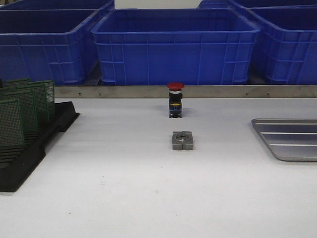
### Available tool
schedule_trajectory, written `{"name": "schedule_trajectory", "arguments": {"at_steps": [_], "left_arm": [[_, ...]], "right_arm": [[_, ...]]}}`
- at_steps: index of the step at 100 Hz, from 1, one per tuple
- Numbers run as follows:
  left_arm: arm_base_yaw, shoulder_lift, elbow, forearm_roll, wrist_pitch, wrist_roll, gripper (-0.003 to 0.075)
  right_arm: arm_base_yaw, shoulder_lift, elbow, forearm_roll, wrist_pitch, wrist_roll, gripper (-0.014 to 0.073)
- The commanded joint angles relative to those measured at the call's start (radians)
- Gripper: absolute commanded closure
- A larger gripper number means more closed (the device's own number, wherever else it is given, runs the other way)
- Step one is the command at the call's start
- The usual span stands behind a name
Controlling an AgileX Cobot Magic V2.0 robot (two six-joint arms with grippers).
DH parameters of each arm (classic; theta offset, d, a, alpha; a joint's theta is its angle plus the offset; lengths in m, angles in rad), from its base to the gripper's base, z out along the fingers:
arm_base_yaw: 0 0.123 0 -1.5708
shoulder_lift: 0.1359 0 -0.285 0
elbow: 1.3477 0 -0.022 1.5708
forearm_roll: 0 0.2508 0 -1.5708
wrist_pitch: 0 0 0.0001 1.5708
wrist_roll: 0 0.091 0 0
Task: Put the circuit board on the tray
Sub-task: 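Move the left gripper toward the black rack of green circuit boards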
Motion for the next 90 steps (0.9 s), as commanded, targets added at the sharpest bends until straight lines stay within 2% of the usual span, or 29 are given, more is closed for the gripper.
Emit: {"name": "schedule_trajectory", "arguments": {"at_steps": [1,41,67,90], "left_arm": [[-0.002,-0.03,0.048,0.0,-0.078,-0.011,0.0741],[-0.002,-0.03,-0.005,0.0,-0.058,-0.011,0.0741],[-0.002,0.04,-0.198,0.0,0.164,-0.011,0.0741],[-0.002,0.232,-0.404,-0.002,0.422,-0.012,0.0741]], "right_arm": [[0.002,-0.028,-0.013,-0.01,-0.069,-0.001,0.0706],[0.002,-0.028,-0.013,-0.01,-0.069,-0.001,0.0706],[0.002,-0.028,-0.013,-0.01,-0.069,-0.001,0.0706],[0.002,-0.028,-0.013,-0.01,-0.069,-0.001,0.0706]]}}
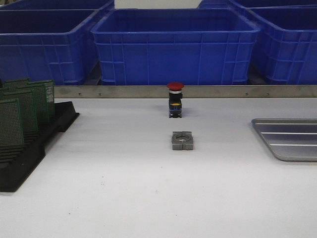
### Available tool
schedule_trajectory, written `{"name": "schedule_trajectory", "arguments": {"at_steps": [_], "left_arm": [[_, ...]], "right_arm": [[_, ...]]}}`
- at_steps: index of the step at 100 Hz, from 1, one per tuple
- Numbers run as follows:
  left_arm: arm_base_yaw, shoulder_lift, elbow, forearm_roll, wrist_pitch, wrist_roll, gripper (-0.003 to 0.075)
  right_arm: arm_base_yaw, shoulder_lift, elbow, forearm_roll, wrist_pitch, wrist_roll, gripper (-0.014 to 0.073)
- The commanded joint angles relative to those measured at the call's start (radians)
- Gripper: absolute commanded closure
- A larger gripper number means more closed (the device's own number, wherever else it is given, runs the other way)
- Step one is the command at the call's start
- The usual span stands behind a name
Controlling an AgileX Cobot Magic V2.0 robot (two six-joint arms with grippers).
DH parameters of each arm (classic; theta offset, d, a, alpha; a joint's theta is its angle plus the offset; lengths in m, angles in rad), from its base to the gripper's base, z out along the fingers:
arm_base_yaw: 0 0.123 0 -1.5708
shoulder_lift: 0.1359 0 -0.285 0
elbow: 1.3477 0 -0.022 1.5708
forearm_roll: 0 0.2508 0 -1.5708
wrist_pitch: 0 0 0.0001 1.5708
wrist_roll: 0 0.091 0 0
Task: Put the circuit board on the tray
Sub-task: 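Move the left gripper toward the black rack of green circuit boards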
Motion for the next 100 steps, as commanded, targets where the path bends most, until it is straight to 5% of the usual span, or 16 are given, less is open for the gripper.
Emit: {"name": "schedule_trajectory", "arguments": {"at_steps": [1,19,38,45,68,100], "left_arm": [[-0.002,0.101,-0.102,-0.004,0.044,-0.011,0.0741],[-0.002,0.285,-0.218,-0.035,0.097,-0.011,0.0717],[-0.004,0.48,-0.319,-0.041,0.114,-0.004,0.0345],[-0.004,0.553,-0.355,-0.041,0.114,0.026,0.0281],[-0.004,0.812,-0.497,-0.265,0.132,0.42,0.0281],[-0.002,1.184,-0.788,-0.49,0.4,1.105,0.0281]], "right_arm": [[0.002,-0.028,-0.013,-0.01,-0.069,-0.001,0.0706],[0.002,-0.028,-0.013,-0.01,-0.069,-0.001,0.0706],[0.002,-0.028,-0.013,-0.01,-0.069,-0.001,0.0706],[0.002,-0.028,-0.013,-0.01,-0.069,-0.001,0.0706],[0.002,-0.028,-0.013,-0.01,-0.069,-0.001,0.0706],[0.002,-0.028,-0.013,-0.01,-0.069,-0.001,0.0706]]}}
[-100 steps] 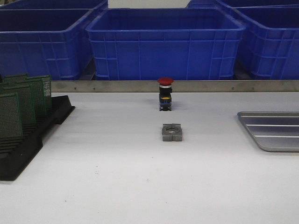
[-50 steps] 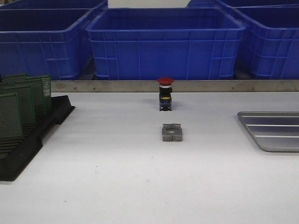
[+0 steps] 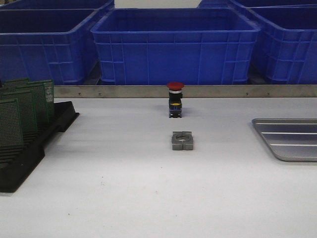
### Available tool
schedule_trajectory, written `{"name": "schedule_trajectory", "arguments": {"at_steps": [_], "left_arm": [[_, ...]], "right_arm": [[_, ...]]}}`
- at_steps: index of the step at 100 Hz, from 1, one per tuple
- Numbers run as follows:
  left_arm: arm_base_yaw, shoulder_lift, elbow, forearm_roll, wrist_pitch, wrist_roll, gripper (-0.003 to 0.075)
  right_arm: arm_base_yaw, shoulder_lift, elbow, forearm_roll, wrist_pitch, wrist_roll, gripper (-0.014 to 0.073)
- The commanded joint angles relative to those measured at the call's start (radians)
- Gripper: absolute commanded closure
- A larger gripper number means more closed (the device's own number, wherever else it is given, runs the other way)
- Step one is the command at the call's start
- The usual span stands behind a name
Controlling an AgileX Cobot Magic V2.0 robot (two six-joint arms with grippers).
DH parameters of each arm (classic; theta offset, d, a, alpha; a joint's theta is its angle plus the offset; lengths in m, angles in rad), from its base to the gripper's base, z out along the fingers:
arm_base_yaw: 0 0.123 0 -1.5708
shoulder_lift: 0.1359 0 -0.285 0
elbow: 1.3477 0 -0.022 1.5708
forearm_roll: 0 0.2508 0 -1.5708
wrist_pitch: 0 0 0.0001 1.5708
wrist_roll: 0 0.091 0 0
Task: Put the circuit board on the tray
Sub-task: 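Move the left gripper toward the black rack of green circuit boards, then grasp the top edge of a green circuit board with the left gripper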
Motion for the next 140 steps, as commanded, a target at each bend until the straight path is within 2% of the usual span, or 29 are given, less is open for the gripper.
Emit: {"name": "schedule_trajectory", "arguments": {"at_steps": [1,9,24,42,81,91,109,140], "left_arm": [[-0.002,0.068,-0.106,-0.056,0.066,0.211,0.0281],[-0.002,0.142,-0.184,-0.056,0.135,0.43,0.0281],[-0.002,0.24,-0.277,0.015,0.177,0.678,0.0281],[-0.002,0.342,-0.291,0.158,0.165,0.7,0.0281],[0.004,0.495,-0.293,0.137,0.131,0.7,0.0289],[0.004,0.495,-0.293,0.137,0.134,0.7,0.0386],[0.004,0.495,-0.293,0.139,0.154,0.7,0.0732],[0.004,0.493,-0.319,0.165,0.223,0.7,0.0741]], "right_arm": [[0.002,-0.028,-0.013,-0.01,-0.069,-0.001,0.0706],[0.002,-0.028,-0.013,-0.01,-0.069,-0.001,0.0706],[0.002,-0.028,-0.013,-0.01,-0.069,-0.001,0.0706],[0.002,-0.028,-0.013,-0.01,-0.069,-0.001,0.0706],[0.002,-0.028,-0.013,-0.01,-0.069,-0.001,0.0706],[0.002,-0.028,-0.013,-0.01,-0.069,-0.001,0.0706],[0.002,-0.028,-0.013,-0.01,-0.069,-0.001,0.0706],[0.002,-0.028,-0.013,-0.01,-0.069,-0.001,0.0706]]}}
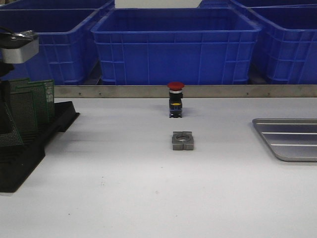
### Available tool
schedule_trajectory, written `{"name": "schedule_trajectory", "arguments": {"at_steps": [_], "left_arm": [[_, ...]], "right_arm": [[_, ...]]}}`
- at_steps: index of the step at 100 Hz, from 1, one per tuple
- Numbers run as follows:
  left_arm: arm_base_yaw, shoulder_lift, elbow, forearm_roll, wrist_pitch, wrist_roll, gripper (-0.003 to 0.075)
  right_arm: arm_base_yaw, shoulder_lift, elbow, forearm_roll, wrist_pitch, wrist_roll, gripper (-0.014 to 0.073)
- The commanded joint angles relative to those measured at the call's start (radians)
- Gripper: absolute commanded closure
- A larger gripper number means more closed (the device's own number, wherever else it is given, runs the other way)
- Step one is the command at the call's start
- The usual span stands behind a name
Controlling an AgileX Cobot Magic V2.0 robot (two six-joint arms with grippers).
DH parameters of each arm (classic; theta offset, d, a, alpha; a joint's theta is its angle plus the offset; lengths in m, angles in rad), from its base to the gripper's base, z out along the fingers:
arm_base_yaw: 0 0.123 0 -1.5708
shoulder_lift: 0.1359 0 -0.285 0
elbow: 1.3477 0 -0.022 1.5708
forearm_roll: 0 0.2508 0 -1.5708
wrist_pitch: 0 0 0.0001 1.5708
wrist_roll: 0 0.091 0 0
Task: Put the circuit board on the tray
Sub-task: 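Grasp the top edge of a green circuit board with the left gripper, then lift the board out of the rack and carry it toward the center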
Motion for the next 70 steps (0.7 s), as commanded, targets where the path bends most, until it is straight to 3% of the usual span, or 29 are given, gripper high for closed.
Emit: {"name": "schedule_trajectory", "arguments": {"at_steps": [1,15,26,51,70], "left_arm": [[0.004,-0.043,-0.048,-0.015,0.031,-0.013,0.0741],[0.004,-0.045,-0.141,-0.019,0.168,-0.013,0.0741],[0.004,-0.045,-0.199,-0.118,0.25,-0.013,0.0741],[-0.021,-0.045,-0.209,-0.434,0.274,-0.013,0.0741],[-0.109,-0.043,-0.209,-0.542,0.269,-0.013,0.0741]], "right_arm": [[0.002,-0.028,-0.013,-0.01,-0.069,-0.001,0.0706],[0.002,-0.028,-0.013,-0.01,-0.069,-0.001,0.0706],[0.002,-0.028,-0.013,-0.01,-0.069,-0.001,0.0706],[0.002,-0.028,-0.013,-0.01,-0.069,-0.001,0.0706],[0.002,-0.028,-0.013,-0.01,-0.069,-0.001,0.0706]]}}
